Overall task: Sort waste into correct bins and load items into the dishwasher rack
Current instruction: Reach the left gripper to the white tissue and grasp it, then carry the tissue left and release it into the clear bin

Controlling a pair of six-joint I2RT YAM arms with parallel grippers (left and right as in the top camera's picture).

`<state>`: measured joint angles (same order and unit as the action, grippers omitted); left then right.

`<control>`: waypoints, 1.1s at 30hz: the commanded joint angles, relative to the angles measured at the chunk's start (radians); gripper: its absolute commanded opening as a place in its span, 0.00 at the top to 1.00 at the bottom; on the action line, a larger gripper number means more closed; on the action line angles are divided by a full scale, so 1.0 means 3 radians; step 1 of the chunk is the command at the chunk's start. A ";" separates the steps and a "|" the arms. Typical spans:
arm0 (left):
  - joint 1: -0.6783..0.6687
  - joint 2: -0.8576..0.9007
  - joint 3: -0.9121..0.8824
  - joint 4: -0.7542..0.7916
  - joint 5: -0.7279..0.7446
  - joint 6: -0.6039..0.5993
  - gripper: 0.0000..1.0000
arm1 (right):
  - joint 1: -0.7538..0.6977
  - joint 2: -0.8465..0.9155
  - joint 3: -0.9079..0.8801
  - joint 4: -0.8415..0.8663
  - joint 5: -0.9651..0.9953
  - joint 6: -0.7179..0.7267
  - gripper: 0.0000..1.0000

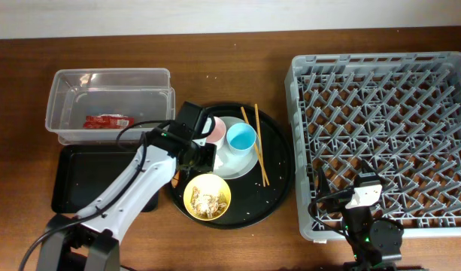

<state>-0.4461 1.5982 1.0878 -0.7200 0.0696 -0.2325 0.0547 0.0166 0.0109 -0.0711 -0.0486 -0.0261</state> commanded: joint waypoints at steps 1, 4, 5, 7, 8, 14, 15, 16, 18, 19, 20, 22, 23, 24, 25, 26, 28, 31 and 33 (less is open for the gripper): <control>-0.0172 0.0126 -0.0034 0.0121 -0.0028 -0.0043 0.49 | -0.0013 -0.0013 -0.0018 -0.0014 0.0017 0.0029 0.02; -0.0280 0.0310 -0.0034 0.0215 -0.0272 -0.0045 0.49 | -0.0013 -0.0013 -0.0018 -0.0014 0.0017 0.0029 0.02; -0.0280 0.0351 -0.0034 0.0235 -0.0285 -0.0045 0.49 | -0.0013 -0.0013 -0.0018 -0.0014 0.0017 0.0029 0.02; -0.0280 0.0420 -0.0034 0.0282 -0.0324 -0.0043 0.49 | -0.0013 -0.0013 -0.0018 -0.0014 0.0017 0.0029 0.02; -0.0280 0.0465 -0.0034 0.0299 -0.0392 -0.0045 0.49 | -0.0013 -0.0011 -0.0018 -0.0013 0.0017 0.0029 0.02; -0.0280 0.0628 -0.0037 0.0343 -0.0395 -0.0045 0.50 | -0.0013 -0.0013 -0.0018 -0.0013 0.0017 0.0029 0.01; -0.0280 0.0668 -0.0037 0.0343 -0.0395 -0.0045 0.59 | -0.0013 -0.0013 -0.0018 -0.0013 0.0017 0.0029 0.02; -0.0280 0.0675 -0.0037 0.0342 -0.0395 -0.0045 0.72 | -0.0013 -0.0013 -0.0018 -0.0013 0.0017 0.0029 0.02; -0.0280 0.0675 -0.0037 0.0343 -0.0397 -0.0043 0.85 | -0.0013 -0.0013 -0.0018 -0.0013 0.0017 0.0029 0.02; -0.0280 0.0675 -0.0037 0.0342 -0.0397 -0.0043 0.88 | -0.0013 -0.0013 -0.0018 -0.0014 0.0017 0.0029 0.02; -0.0280 0.0674 -0.0033 0.0341 -0.0397 -0.0043 0.91 | -0.0013 -0.0013 -0.0018 -0.0014 0.0017 0.0029 0.02; -0.0280 0.0671 0.0000 0.0326 -0.0397 -0.0043 0.98 | -0.0013 -0.0013 -0.0018 -0.0014 0.0017 0.0029 0.02; -0.0280 0.0652 0.0038 0.0301 -0.0397 -0.0043 0.99 | -0.0013 -0.0013 -0.0018 -0.0014 0.0017 0.0029 0.02; -0.0280 0.0618 0.0086 0.0247 -0.0397 -0.0043 0.99 | -0.0013 -0.0013 -0.0018 -0.0014 0.0017 0.0029 0.02; -0.0280 0.0551 0.0175 0.0122 -0.0397 -0.0043 0.99 | -0.0013 -0.0011 -0.0018 -0.0014 0.0017 0.0029 0.02; -0.0277 0.0491 0.0243 0.0024 -0.0397 -0.0043 0.99 | -0.0013 -0.0013 -0.0018 -0.0013 0.0017 0.0029 0.02; -0.0277 0.0341 0.0347 -0.0125 -0.0411 -0.0042 0.99 | -0.0013 -0.0013 -0.0018 -0.0014 0.0017 0.0029 0.02; -0.0275 0.0061 0.0434 -0.0175 -0.0413 -0.0042 0.99 | -0.0013 -0.0013 -0.0018 -0.0014 0.0017 0.0029 0.02; -0.0247 -0.0156 0.0458 -0.0187 -0.0637 -0.0042 0.99 | -0.0013 -0.0013 -0.0018 -0.0013 0.0017 0.0029 0.02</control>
<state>-0.5282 1.6402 1.1919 -0.7708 -0.0471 -0.2470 0.0547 0.0166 0.0105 -0.0711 -0.0486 -0.0261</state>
